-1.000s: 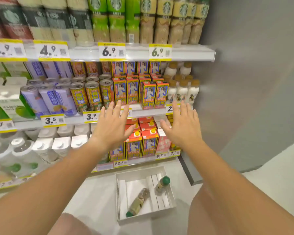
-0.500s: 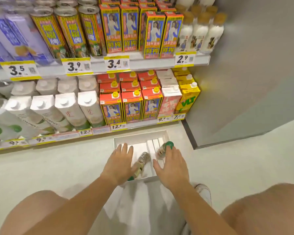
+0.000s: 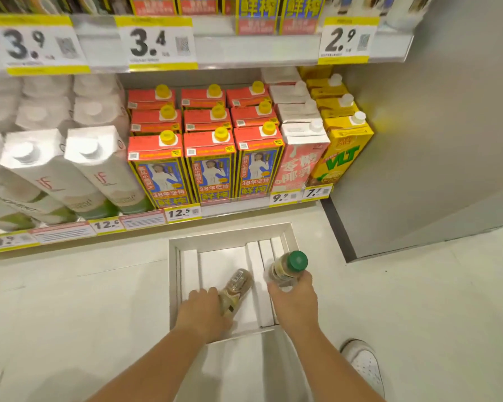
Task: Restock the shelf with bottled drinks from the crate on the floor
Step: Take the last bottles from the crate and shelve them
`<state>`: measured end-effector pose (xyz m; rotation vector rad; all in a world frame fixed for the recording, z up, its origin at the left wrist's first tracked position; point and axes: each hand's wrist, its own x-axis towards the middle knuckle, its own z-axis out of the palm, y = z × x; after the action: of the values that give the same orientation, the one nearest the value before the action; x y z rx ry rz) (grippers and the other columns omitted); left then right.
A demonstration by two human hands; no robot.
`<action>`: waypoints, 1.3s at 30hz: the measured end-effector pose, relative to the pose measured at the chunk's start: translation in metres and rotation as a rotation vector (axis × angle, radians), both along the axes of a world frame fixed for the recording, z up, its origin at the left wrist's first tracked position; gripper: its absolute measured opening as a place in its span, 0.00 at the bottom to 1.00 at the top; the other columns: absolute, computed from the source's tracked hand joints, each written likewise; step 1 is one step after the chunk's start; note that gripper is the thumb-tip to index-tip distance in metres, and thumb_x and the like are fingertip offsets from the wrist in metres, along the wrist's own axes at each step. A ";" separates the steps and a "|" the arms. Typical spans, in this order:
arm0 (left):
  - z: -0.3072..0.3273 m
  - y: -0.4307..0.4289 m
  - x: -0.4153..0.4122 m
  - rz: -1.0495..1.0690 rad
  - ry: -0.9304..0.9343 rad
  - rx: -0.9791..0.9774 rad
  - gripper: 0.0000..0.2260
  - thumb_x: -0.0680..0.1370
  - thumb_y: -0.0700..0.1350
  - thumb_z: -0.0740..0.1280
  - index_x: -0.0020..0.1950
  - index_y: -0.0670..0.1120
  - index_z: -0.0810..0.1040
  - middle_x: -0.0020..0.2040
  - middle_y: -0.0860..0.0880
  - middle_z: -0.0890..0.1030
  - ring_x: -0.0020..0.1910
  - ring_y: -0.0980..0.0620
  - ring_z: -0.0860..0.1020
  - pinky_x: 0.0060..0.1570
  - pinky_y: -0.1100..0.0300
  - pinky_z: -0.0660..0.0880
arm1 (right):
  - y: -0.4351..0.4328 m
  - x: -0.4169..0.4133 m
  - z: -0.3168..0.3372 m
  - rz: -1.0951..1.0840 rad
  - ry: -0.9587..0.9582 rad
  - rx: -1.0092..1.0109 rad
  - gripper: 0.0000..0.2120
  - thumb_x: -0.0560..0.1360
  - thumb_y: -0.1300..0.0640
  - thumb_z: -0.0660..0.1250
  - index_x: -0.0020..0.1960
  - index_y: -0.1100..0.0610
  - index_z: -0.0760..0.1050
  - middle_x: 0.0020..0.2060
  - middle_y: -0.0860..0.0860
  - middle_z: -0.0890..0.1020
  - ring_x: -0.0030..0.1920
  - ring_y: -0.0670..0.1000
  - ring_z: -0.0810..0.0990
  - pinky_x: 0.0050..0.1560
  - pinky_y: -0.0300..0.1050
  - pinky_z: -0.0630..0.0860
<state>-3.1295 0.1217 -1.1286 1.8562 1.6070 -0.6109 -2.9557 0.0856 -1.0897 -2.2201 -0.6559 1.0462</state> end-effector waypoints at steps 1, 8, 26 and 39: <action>-0.003 0.001 0.002 -0.022 0.030 0.014 0.28 0.69 0.68 0.67 0.59 0.50 0.71 0.55 0.49 0.78 0.57 0.47 0.76 0.52 0.53 0.75 | 0.002 -0.001 -0.005 -0.025 -0.007 -0.004 0.26 0.71 0.51 0.75 0.64 0.53 0.68 0.52 0.48 0.78 0.52 0.52 0.77 0.54 0.44 0.70; -0.003 0.007 0.000 0.225 -0.178 0.083 0.18 0.71 0.54 0.73 0.51 0.49 0.67 0.43 0.52 0.77 0.41 0.49 0.78 0.37 0.57 0.75 | 0.009 -0.006 -0.019 -0.164 -0.065 0.125 0.21 0.72 0.51 0.76 0.60 0.53 0.71 0.45 0.46 0.80 0.46 0.50 0.79 0.48 0.42 0.71; -0.032 0.021 0.001 0.519 -0.765 0.143 0.25 0.67 0.41 0.80 0.55 0.62 0.73 0.55 0.58 0.78 0.54 0.62 0.78 0.54 0.67 0.75 | 0.014 0.007 -0.035 -0.040 -0.035 0.219 0.19 0.70 0.55 0.77 0.56 0.47 0.73 0.44 0.43 0.84 0.45 0.42 0.82 0.47 0.39 0.76; 0.019 0.056 0.000 0.546 -0.915 0.219 0.18 0.65 0.42 0.81 0.48 0.59 0.81 0.50 0.53 0.81 0.49 0.53 0.80 0.46 0.61 0.77 | 0.031 0.004 0.008 0.039 -0.025 0.286 0.19 0.66 0.58 0.79 0.52 0.47 0.75 0.42 0.46 0.84 0.42 0.43 0.83 0.46 0.44 0.81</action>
<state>-3.1293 0.1777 -1.1099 1.3807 1.4288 0.5996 -2.9514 0.1169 -1.0821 -1.9821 -0.8085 0.8840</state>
